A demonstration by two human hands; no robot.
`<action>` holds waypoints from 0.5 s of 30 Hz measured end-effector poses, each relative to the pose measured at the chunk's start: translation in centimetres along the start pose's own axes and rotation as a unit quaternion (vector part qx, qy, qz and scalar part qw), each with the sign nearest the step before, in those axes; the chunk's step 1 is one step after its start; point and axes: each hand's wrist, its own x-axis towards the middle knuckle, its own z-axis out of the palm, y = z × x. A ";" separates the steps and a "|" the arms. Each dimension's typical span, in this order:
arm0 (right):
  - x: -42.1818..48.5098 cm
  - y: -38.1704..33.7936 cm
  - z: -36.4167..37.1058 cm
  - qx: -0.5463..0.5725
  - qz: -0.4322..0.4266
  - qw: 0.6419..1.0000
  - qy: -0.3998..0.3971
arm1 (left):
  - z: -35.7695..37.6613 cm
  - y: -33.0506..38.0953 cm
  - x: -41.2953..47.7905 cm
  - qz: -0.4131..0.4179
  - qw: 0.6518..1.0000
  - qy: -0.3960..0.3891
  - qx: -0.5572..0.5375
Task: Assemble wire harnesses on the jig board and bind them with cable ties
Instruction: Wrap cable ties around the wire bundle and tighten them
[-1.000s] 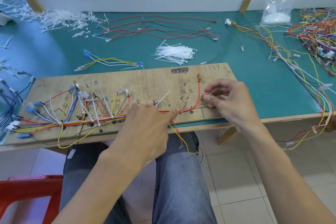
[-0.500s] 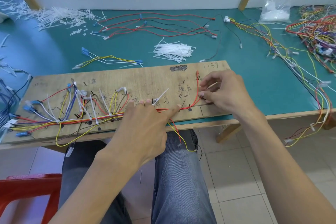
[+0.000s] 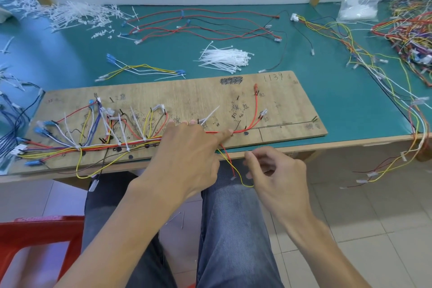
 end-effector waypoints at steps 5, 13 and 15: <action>-0.9 -0.1 1.1 0.048 0.048 0.998 -0.009 | -0.3 0.4 0.0 -0.009 0.999 0.029 -0.022; -0.7 0.4 1.6 0.230 0.185 0.938 -0.179 | 0.0 0.2 0.6 -0.020 1.000 -0.008 -0.015; -0.7 0.6 1.5 0.162 0.158 0.959 -0.172 | 0.2 0.2 0.7 -0.015 1.000 -0.016 -0.010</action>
